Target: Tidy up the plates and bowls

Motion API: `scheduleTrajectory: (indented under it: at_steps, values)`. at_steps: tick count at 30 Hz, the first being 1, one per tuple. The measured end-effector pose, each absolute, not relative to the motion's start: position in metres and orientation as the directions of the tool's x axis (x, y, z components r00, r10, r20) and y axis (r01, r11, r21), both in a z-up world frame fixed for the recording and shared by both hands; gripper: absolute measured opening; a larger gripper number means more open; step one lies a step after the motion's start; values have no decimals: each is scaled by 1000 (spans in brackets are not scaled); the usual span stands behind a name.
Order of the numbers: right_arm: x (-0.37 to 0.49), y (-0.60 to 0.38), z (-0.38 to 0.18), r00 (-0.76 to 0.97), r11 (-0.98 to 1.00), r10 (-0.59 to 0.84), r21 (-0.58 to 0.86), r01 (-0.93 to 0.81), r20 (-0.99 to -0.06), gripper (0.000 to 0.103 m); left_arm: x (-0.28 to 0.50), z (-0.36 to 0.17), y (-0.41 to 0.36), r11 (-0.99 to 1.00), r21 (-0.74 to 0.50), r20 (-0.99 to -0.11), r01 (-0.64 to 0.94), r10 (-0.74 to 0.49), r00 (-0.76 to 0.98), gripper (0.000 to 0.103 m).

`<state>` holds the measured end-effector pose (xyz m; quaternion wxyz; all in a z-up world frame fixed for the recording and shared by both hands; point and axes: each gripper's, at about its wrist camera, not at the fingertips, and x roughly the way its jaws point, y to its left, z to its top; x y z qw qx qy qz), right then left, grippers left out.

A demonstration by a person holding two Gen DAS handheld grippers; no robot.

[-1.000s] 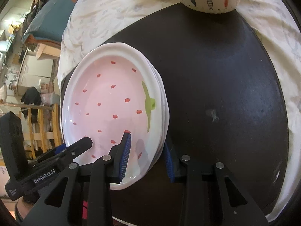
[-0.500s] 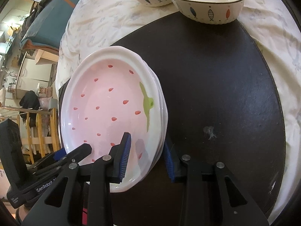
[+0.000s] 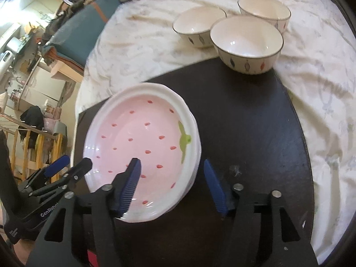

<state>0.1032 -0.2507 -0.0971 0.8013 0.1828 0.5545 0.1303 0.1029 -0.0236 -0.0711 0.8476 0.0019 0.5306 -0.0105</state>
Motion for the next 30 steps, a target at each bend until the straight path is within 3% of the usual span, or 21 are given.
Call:
scheduleTrajectory:
  at_steps: [2,7,15,21,30]
  values:
    - [101,-249,-89,378,898,415,438,-27,-828,82,99,-63,-21,1000,-11,-883,14,-16,469,103]
    - [92,-247,-72,433,901,410,429,-58,-803,93,95,-54,-15,1000,-14,-866,8,-16,500,103]
    - [75,-267,-54,425,930,357,358,-80,-832,93,100,-48,-27,997,71,-887,-16,71,456,103]
    - [83,-304,-17,479,902,391,431,-27,-786,93,116,-21,-55,1000,30,-878,-9,30,478,103]
    - [136,-362,-12,521,934,269,352,66,-810,93,163,-16,-98,999,44,-901,21,31,433,103]
